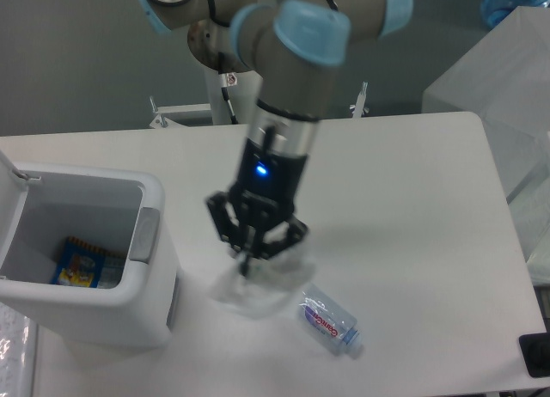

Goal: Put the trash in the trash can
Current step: 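Lift the bag and carry it over the white trash bin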

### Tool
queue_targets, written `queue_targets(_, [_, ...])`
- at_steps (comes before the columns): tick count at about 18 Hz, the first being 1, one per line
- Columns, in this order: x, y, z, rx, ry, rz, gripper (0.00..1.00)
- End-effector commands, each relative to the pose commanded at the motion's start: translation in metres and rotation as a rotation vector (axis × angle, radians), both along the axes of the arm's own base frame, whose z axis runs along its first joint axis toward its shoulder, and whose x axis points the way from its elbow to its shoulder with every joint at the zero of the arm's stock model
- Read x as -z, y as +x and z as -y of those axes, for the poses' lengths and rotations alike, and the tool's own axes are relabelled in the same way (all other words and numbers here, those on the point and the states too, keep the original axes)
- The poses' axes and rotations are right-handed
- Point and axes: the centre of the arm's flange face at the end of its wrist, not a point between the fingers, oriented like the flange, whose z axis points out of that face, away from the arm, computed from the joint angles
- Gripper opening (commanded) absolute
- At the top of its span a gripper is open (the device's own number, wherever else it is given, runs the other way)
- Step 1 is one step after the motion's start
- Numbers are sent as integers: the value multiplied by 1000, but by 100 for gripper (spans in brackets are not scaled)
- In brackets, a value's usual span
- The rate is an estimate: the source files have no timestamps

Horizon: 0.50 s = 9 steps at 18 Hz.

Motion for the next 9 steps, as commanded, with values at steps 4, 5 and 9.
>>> queue_targets(4, [-22,51,-7,49,25,2,2])
queue_targets(5, [-26,61,-8,60,30,1,3])
queue_targets(9, [-29,101,-15,99,27,16,6])
